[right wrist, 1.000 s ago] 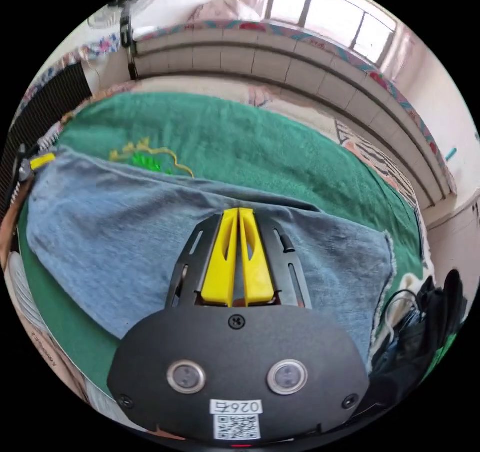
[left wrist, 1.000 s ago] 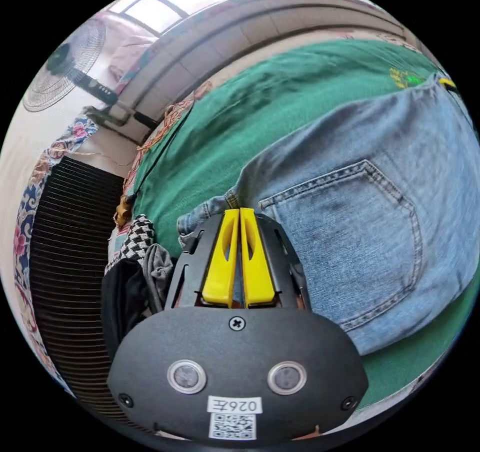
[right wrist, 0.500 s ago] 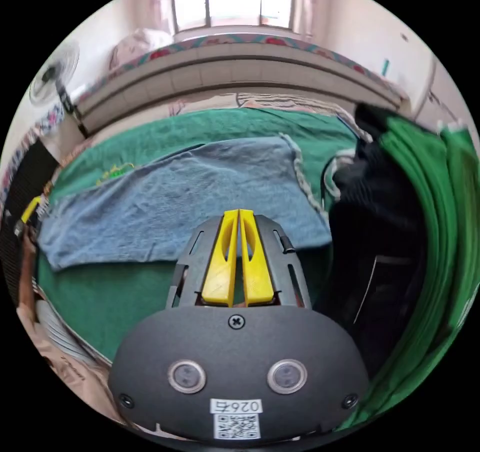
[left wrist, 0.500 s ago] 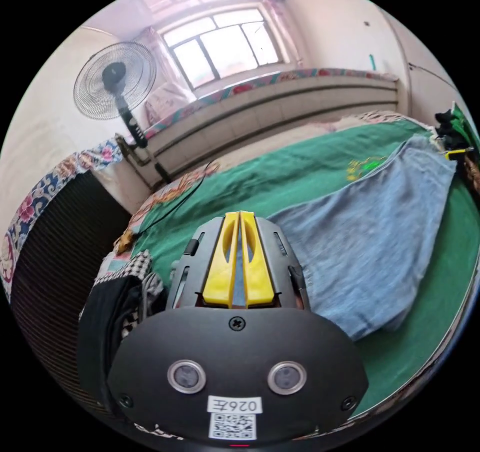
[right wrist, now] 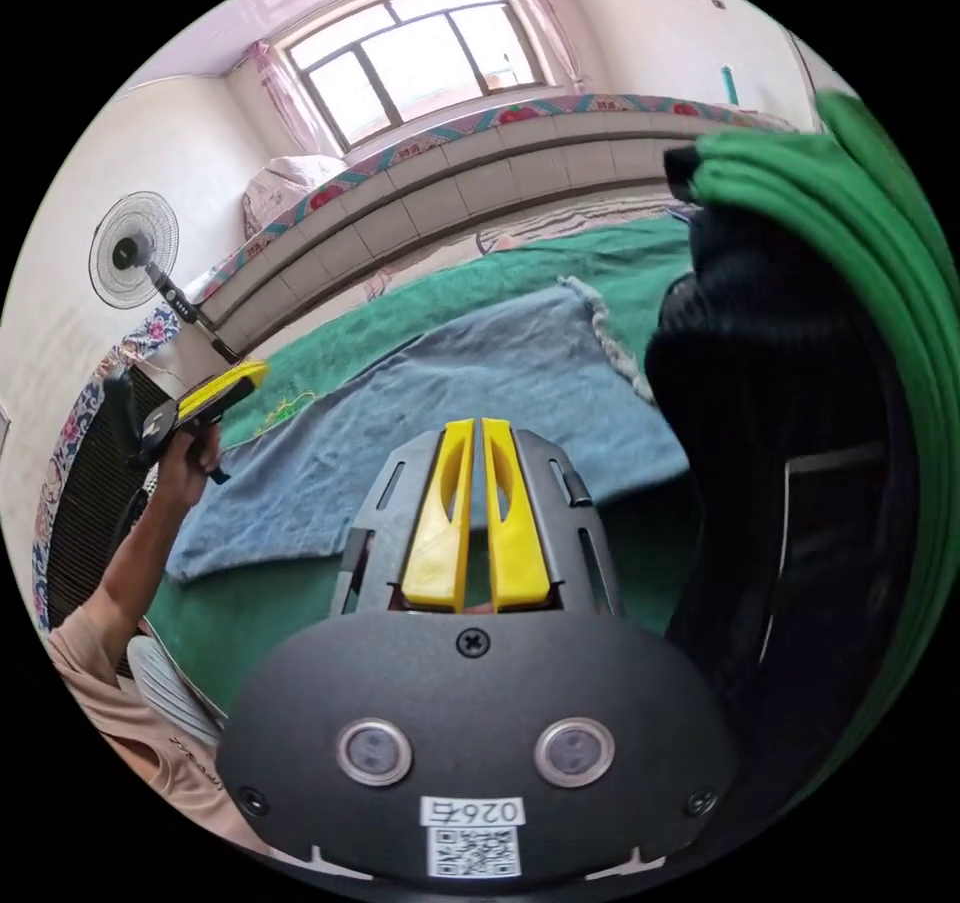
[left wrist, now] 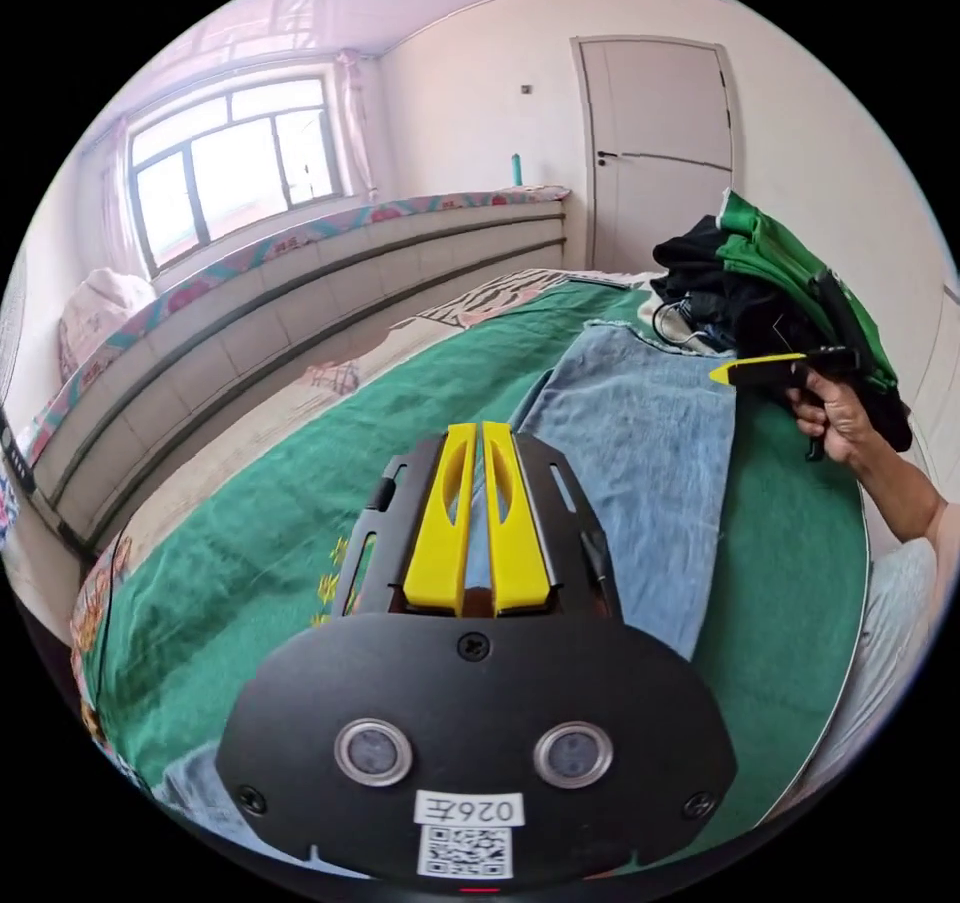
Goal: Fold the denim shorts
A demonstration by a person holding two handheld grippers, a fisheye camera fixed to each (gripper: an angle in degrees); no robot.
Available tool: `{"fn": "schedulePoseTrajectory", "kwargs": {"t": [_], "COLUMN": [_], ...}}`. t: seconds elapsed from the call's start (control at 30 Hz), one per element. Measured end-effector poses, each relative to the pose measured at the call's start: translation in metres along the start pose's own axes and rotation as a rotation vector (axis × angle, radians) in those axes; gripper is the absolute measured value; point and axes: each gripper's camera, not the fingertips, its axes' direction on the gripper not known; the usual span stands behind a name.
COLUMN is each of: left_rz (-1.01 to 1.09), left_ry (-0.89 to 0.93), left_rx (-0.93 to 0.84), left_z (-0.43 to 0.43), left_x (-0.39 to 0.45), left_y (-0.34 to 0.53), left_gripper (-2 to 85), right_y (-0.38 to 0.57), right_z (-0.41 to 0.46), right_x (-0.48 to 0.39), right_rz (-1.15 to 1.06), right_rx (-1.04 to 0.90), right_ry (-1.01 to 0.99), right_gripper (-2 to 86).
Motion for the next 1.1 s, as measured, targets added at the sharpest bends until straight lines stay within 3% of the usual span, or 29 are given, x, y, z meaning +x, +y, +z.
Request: {"fn": "schedulePoseTrajectory", "kwargs": {"t": [0.07, 0.13, 0.17, 0.2, 0.3, 0.37, 0.47, 0.53, 0.6, 0.67, 0.73, 0.8, 1.1], "left_rz": [0.037, 0.025, 0.033, 0.075, -0.031, 0.083, 0.468, 0.790, 0.926, 0.929, 0.806, 0.757, 0.721], "left_ry": [0.016, 0.058, 0.068, 0.143, 0.355, 0.266, -0.038, -0.415, -0.669, -0.662, -0.486, -0.429, -0.376], "left_rx": [-0.039, -0.190, -0.250, -0.424, -0.308, -0.164, -0.070, -0.010, 0.088, 0.063, 0.047, 0.050, 0.038], "left_z": [0.023, 0.068, 0.082, 0.113, 0.085, 0.044, -0.019, -0.034, -0.034, -0.044, -0.065, -0.078, -0.115], "left_x": [0.006, 0.012, 0.015, 0.024, 0.016, 0.049, 0.151, 0.234, 0.268, 0.273, 0.257, 0.250, 0.246], "left_y": [-0.041, -0.090, -0.099, -0.110, -0.127, -0.119, -0.097, -0.057, -0.033, -0.044, -0.068, -0.079, -0.114], "left_gripper": [9.9, 19.4, 19.2, 18.8, 5.5, 1.8, 0.6, 0.0, -0.3, -0.4, -0.3, -0.3, -0.2], "right_y": [-0.023, -0.036, -0.042, -0.043, -0.036, -0.018, 0.003, 0.014, 0.021, 0.030, 0.039, 0.043, 0.043], "right_z": [0.007, 0.014, 0.020, 0.023, 0.037, 0.039, 0.027, 0.011, -0.005, -0.018, -0.023, -0.015, 0.070], "right_x": [-0.005, -0.008, -0.008, -0.008, -0.009, -0.010, -0.016, -0.024, -0.035, -0.053, -0.068, -0.082, -0.093], "right_rz": [-0.050, -0.060, -0.060, -0.058, -0.048, -0.050, -0.076, -0.094, -0.119, -0.169, -0.218, -0.289, -0.482], "right_rx": [0.014, 0.038, 0.049, 0.052, 0.074, 0.105, 0.178, 0.272, 0.342, 0.402, 0.455, 0.425, -0.100], "right_ry": [0.045, 0.086, 0.089, 0.085, 0.037, 0.009, 0.072, 0.149, 0.229, 0.318, 0.366, 0.397, 0.409], "right_gripper": [-0.1, -0.1, -0.2, -0.2, -0.7, -1.1, -1.1, -1.0, -0.9, -0.9, -0.9, -0.9, -0.5]}}
